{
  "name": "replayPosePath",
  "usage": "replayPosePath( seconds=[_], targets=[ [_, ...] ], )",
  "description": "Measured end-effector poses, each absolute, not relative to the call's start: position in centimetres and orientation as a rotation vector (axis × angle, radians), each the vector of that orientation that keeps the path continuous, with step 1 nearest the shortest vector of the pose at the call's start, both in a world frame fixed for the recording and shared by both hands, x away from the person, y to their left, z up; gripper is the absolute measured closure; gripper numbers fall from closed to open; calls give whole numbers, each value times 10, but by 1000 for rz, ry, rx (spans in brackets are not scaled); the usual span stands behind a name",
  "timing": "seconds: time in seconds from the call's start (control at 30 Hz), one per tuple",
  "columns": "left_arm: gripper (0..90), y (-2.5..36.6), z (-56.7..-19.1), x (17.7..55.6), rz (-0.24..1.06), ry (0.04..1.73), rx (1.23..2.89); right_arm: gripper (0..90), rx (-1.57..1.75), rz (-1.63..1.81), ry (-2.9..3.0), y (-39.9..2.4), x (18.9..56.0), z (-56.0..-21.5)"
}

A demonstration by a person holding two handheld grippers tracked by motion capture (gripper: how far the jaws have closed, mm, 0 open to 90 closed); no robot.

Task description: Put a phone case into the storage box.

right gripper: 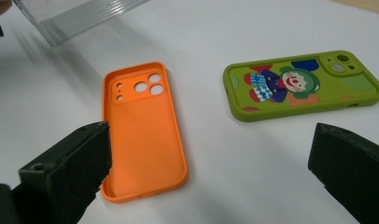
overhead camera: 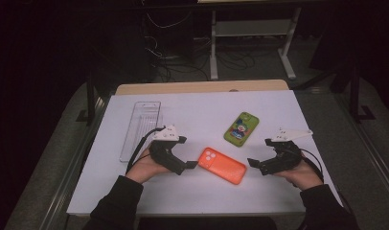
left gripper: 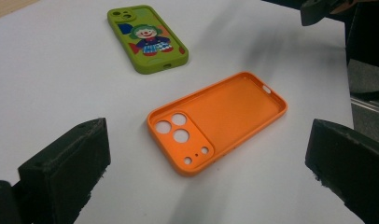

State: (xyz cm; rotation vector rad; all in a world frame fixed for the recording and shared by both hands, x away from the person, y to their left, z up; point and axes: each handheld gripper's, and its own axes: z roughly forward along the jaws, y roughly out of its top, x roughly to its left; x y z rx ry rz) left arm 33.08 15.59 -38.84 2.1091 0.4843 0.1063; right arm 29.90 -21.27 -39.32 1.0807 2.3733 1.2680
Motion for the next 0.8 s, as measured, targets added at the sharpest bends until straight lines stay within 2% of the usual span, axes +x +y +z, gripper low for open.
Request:
replayPosePath(
  seconds=[0.8],
  targets=[
    [0, 154, -389, 331, 104, 482, 2105, 0, 982, 1242, 2488, -168, 333, -376]
  ],
)
